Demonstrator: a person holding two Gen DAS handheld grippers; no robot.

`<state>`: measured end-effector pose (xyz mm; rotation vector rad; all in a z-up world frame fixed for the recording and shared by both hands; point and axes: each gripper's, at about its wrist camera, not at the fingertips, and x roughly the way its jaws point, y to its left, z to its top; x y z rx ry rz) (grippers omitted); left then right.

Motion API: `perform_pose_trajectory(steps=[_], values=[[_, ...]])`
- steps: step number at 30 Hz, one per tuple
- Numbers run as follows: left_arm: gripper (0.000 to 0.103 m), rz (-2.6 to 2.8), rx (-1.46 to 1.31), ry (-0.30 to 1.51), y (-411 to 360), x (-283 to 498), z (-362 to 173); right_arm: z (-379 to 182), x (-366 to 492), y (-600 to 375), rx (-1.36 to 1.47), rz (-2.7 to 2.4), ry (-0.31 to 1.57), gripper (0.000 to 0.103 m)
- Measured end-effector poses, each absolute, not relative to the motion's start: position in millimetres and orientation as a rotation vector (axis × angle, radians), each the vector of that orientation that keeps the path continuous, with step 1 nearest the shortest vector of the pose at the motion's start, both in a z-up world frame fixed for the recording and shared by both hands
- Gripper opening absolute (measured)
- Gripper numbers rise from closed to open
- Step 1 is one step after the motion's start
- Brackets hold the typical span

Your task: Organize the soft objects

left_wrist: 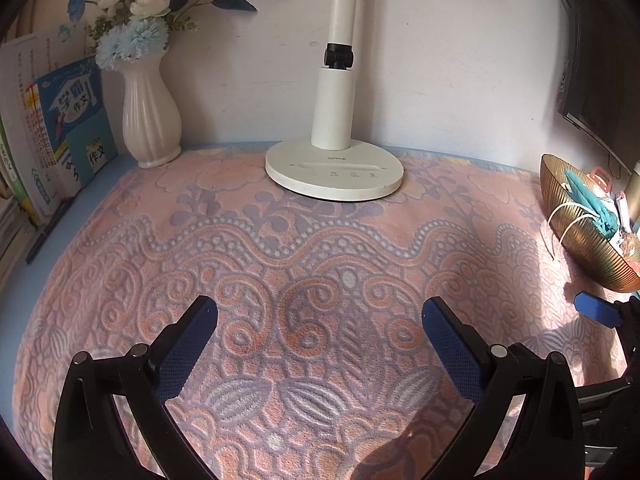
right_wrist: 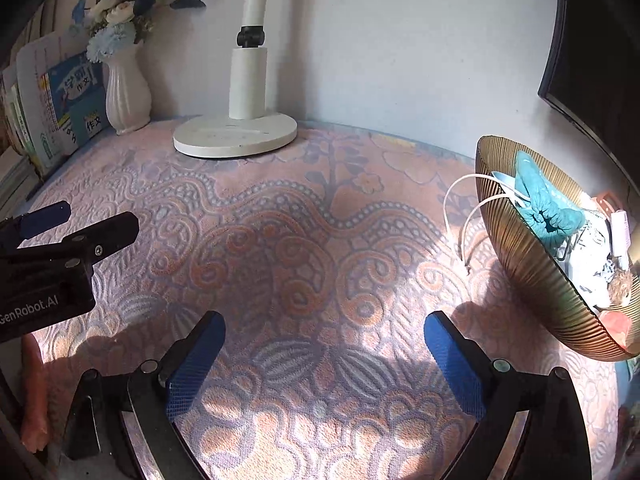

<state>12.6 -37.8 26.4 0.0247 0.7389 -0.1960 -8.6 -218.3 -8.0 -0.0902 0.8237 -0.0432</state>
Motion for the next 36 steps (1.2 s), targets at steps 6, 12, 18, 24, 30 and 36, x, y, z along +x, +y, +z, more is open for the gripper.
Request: perform_pose_trajectory(steps=[6, 12, 18, 24, 30, 36], values=[[0.102, -0.209, 0.059, 0.726, -44.1, 10.1, 27.5, -9.9, -5.9, -221.3, -0.076, -0.046, 0.842, 0.099], [0.102, -0.206, 0.042, 0.736, -41.6, 11.9, 26.6, -10.5, -4.3, -220.7, -0.077, -0.045, 0.848, 0.099], [0.102, -0.202, 0.048, 0.739, -42.2, 12.0, 24.7, -10.0, -4.4, -220.6, -0.077, -0.036, 0.848, 0.099], [0.102, -0.201, 0.045, 0.747, -40.2, 13.5, 22.7, -11.1, -3.4, -219.0, -0.073, -0.040, 0.855, 0.099], [0.102, -0.194, 0.045, 0.758, -40.0, 15.3, 20.8, -10.1, -5.9, -214.5, -0.088, -0.035, 0.845, 0.099], [0.102, -0.194, 0.045, 0.759, -39.1, 15.2, 20.8, -10.0, -6.1, -214.4, -0.084, -0.032, 0.843, 0.099]])
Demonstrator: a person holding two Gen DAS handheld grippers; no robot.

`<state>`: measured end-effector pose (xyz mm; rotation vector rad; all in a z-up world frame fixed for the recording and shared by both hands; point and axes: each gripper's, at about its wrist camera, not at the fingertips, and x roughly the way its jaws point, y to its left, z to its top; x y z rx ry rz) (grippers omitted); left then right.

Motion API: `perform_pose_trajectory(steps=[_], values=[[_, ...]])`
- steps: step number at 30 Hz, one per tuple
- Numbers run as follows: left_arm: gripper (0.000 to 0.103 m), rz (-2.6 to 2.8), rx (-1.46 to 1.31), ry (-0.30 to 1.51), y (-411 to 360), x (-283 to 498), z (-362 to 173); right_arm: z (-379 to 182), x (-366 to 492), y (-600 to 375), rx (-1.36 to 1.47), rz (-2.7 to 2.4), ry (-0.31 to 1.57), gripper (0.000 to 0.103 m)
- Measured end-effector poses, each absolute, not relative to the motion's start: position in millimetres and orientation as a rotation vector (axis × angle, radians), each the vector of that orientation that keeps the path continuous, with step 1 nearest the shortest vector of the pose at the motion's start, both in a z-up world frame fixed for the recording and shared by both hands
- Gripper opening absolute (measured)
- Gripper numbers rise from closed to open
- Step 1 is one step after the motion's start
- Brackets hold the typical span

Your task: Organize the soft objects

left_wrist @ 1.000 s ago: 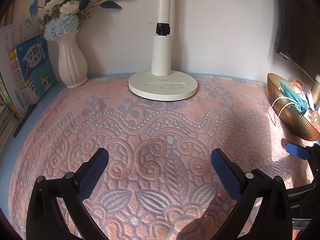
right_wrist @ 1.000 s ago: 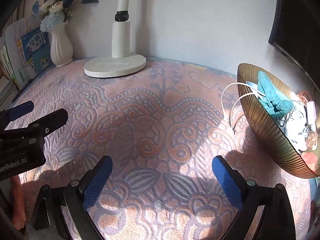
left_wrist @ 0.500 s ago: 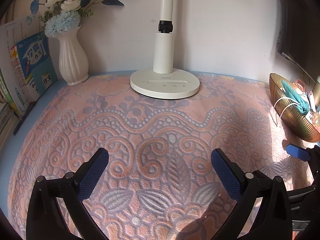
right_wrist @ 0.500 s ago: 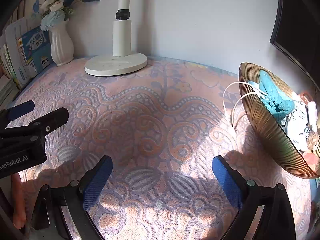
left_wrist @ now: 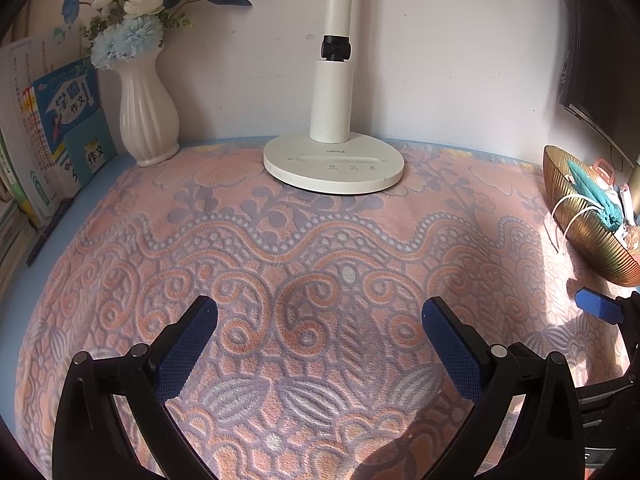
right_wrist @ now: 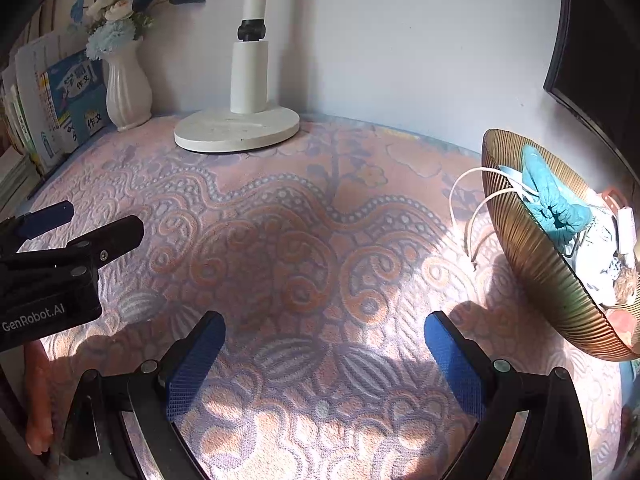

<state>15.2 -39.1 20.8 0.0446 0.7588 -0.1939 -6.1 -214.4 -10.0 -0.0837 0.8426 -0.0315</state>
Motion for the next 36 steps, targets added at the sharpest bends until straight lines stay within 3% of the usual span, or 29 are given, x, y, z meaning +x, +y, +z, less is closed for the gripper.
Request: perform_pose_trajectory(steps=[36], values=[[0.102, -0.181, -0.008, 0.829, -27, 28, 11, -9, -7, -212, -0.066, -0.036, 0.846, 0.099]])
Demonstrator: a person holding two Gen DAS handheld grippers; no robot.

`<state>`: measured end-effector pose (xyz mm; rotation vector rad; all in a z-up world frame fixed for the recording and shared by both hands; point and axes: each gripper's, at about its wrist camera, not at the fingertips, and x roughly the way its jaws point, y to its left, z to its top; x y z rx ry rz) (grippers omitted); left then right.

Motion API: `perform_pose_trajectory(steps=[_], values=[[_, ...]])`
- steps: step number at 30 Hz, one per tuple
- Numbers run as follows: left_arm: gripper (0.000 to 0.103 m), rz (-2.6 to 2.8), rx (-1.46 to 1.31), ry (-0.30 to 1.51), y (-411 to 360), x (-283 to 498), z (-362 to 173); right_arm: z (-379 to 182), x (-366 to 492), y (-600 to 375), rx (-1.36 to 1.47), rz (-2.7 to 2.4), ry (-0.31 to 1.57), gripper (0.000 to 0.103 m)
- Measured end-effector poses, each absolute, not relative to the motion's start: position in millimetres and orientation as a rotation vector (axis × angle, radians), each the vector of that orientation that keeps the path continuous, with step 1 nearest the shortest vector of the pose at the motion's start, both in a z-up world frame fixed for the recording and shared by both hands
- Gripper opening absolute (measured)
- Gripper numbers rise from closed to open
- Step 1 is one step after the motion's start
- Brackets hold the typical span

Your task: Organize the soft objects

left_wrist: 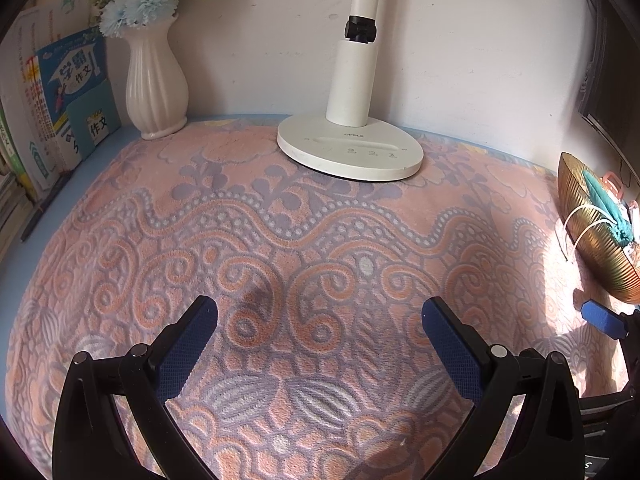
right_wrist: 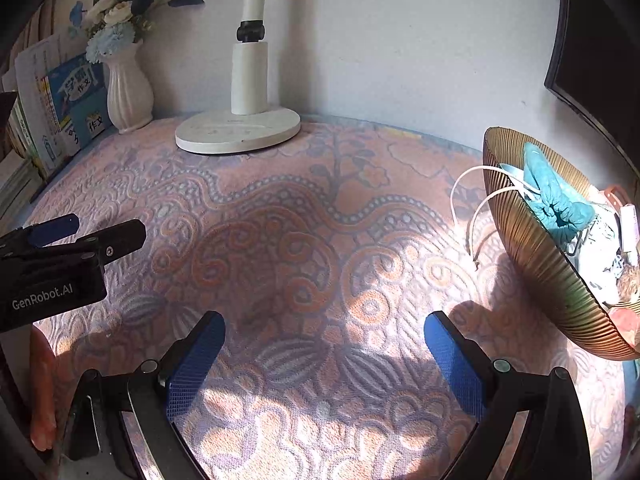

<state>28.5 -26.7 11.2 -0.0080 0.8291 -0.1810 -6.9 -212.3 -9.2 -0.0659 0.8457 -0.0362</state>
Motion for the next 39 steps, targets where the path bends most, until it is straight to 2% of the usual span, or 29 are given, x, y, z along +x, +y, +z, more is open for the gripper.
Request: perform_pose_trajectory(steps=[15, 26, 30, 38, 39], values=[[0.102, -0.175, -0.039, 0.842, -22, 32, 11, -14, -4, -229, 0.032, -0.033, 0.879, 0.100], [0.102, -0.175, -0.047, 0.853, -22, 33, 9, -14, -4, -222, -0.004, -0.033, 0.880, 0.100], [0.102, -0.152, -0.049, 0.936, -22, 45, -1, -15, -3, -224, -0.003, -0.032, 0.884, 0.100], [0.103, -0.101, 0.048, 0.961, -35, 49, -6, -22, 2, -224, -0.003, -0.054, 0.933, 0.100], [0.103, -0.100, 0.051, 0.961, -35, 49, -6, -24, 4, -224, -0.003, -0.052, 0.948, 0.103]])
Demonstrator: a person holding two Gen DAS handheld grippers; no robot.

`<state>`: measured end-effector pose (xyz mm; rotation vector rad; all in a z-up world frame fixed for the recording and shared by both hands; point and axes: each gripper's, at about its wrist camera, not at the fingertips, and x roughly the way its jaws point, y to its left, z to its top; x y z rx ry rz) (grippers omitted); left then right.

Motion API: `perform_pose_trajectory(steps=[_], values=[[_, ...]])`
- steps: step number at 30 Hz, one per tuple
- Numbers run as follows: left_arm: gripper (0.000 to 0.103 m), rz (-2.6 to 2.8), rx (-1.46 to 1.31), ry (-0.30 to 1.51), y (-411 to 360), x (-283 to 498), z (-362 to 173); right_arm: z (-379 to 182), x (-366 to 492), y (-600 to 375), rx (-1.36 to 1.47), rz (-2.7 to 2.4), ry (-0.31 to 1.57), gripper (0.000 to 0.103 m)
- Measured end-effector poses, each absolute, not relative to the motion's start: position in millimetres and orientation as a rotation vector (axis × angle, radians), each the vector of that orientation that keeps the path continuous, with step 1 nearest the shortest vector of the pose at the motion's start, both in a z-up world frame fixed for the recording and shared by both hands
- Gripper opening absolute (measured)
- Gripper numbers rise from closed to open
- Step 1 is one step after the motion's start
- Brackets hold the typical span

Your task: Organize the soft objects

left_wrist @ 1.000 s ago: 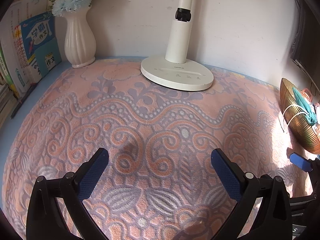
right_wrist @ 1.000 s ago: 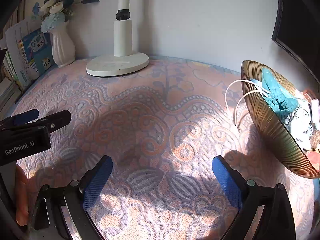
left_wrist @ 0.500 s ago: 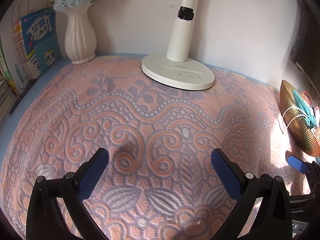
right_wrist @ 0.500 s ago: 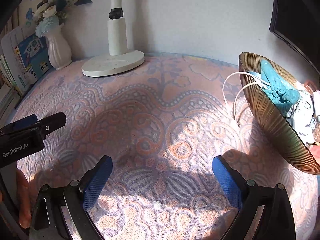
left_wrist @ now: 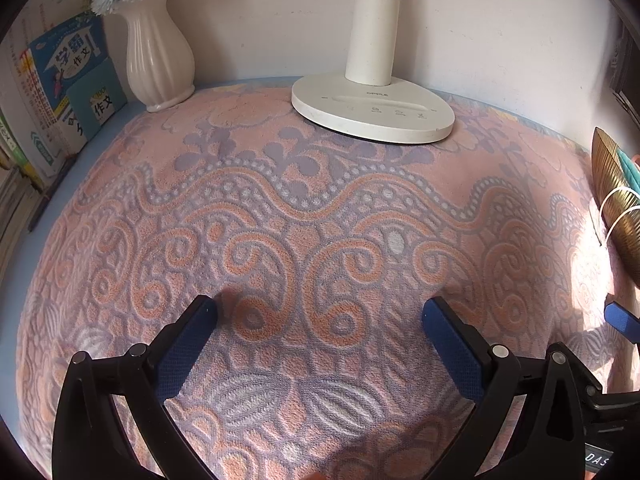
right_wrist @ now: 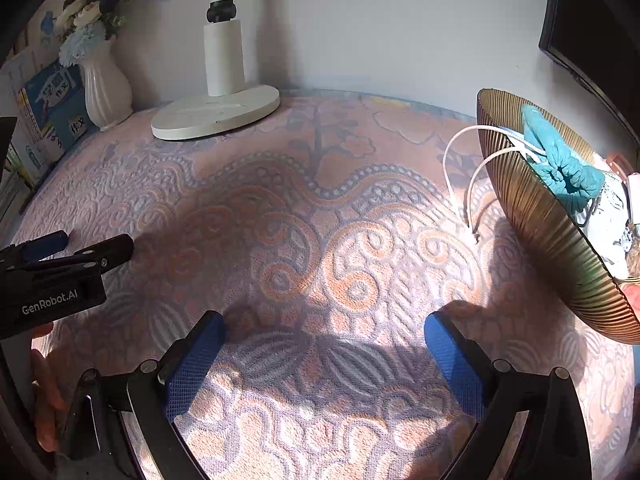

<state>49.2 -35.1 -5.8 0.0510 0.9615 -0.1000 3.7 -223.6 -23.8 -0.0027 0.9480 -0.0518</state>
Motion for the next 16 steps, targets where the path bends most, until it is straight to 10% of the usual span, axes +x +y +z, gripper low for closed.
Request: perform_pose_trajectory(steps=[16], values=[[0.103, -0.107, 0.063, 0.957, -33.3, 51.2, -6.5, -27.1, 4.4, -225.3, 0.025, -0.039, 0.962, 0.103]])
